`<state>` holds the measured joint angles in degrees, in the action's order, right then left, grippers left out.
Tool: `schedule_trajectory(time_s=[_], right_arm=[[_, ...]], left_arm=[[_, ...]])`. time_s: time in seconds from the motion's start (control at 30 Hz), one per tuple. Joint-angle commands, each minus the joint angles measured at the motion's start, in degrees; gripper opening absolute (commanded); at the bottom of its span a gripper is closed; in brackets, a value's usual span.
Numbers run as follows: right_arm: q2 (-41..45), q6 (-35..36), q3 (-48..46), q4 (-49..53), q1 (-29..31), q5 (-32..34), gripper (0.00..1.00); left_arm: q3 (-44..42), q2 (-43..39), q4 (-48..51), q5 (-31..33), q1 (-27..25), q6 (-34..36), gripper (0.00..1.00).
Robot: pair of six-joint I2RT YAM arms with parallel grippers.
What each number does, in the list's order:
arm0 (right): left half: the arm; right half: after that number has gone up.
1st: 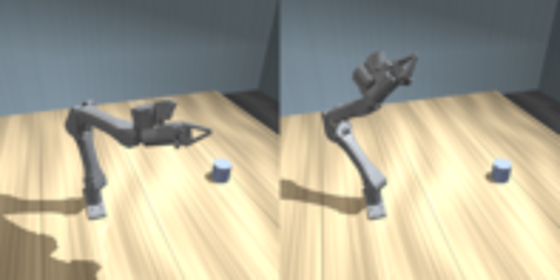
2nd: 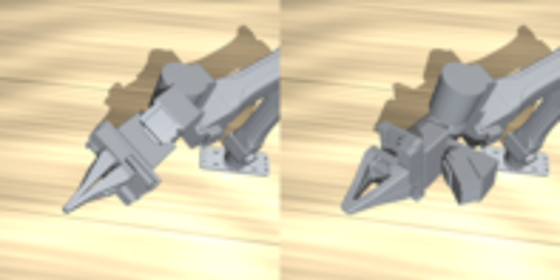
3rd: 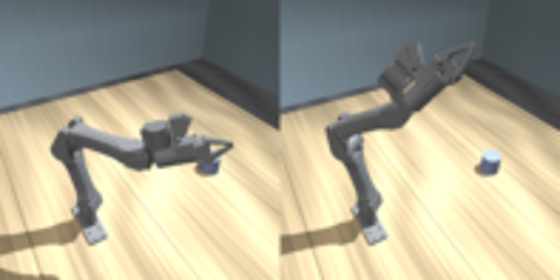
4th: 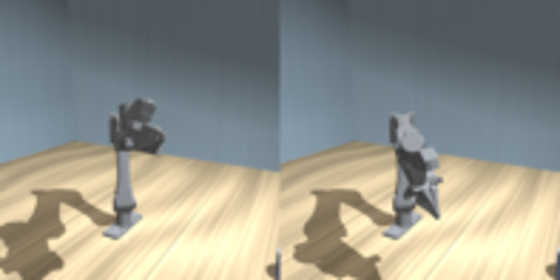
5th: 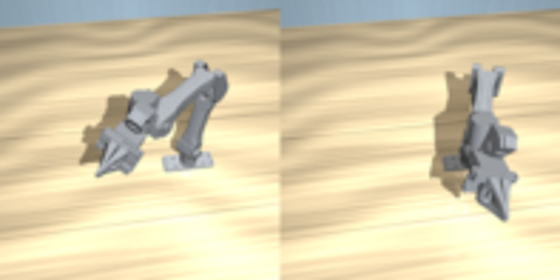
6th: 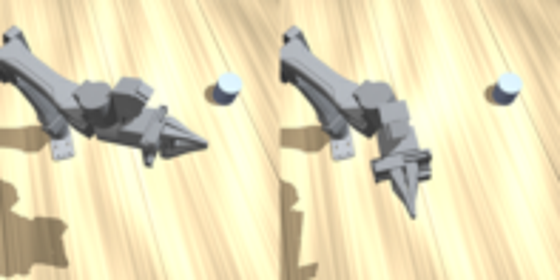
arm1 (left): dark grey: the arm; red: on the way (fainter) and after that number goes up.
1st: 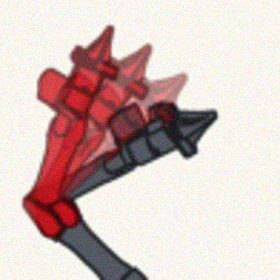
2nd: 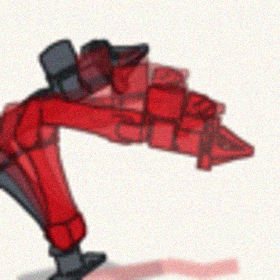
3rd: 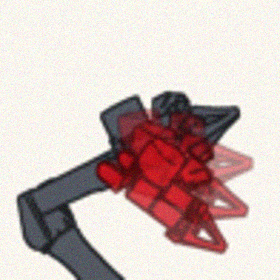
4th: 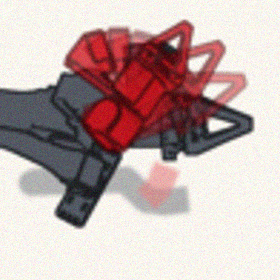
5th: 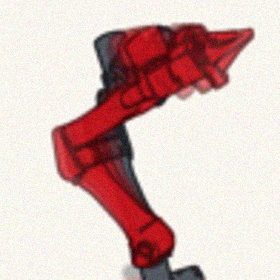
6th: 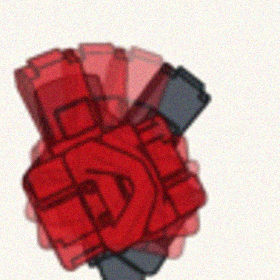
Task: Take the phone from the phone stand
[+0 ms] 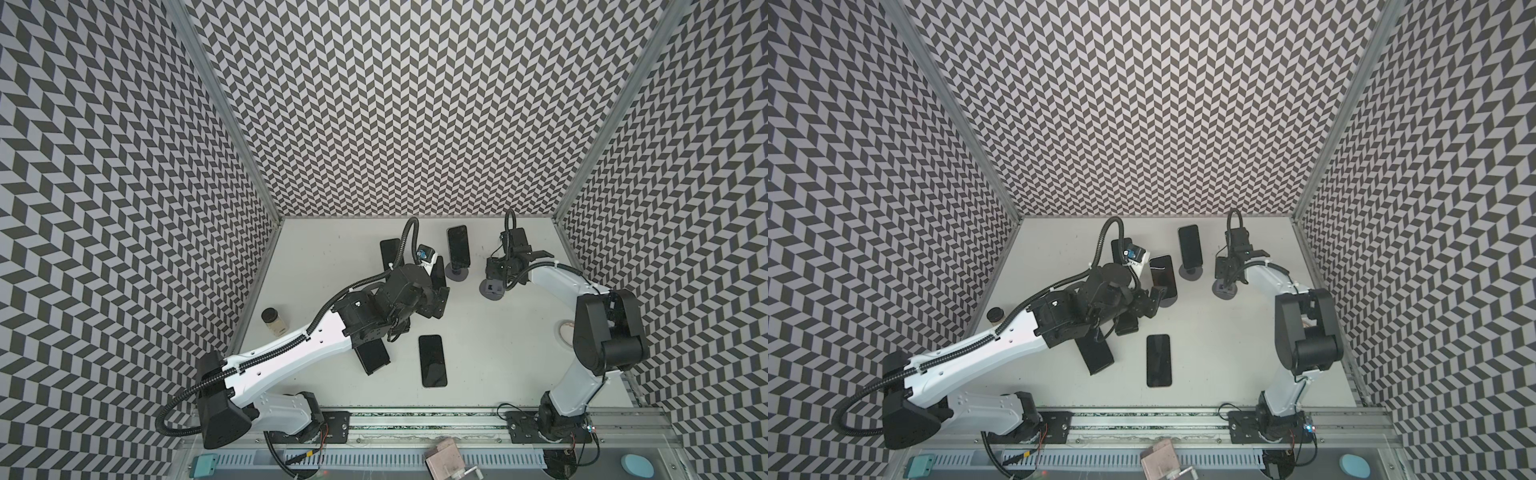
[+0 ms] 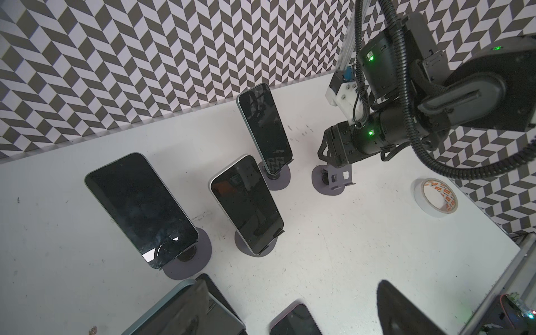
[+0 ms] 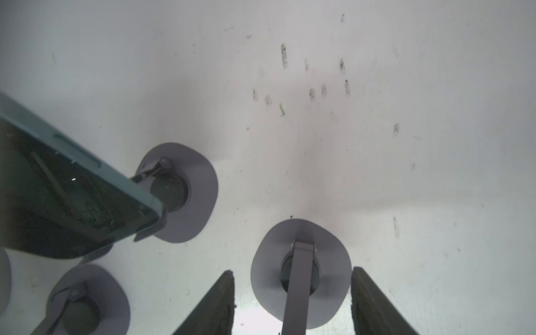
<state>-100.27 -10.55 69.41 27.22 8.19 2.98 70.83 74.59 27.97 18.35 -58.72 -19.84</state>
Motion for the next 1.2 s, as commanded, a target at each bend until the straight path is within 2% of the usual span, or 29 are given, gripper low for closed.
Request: schedule_trajectory(time_s=[0.0,0.47,1.17], right_arm=[[-1.59,0.22,1.71,-1.95,-1.27,0.0,0.59],[-7.73,1.18,7.68,-3.57,-5.66,0.79,0.59],[-21.75,1.59,27.27,-0.84,-8.54,0.29,0.6]], left_arm=[[-0.65,-1.07,-0.1,-0.14,0.35,0.1,0.91],[-2.86,-3.13,0.14,-0.07,0.35,-1.59,0.91],[-2.6,-5.48,3.41,0.81,0.34,-2.49,0.9]])
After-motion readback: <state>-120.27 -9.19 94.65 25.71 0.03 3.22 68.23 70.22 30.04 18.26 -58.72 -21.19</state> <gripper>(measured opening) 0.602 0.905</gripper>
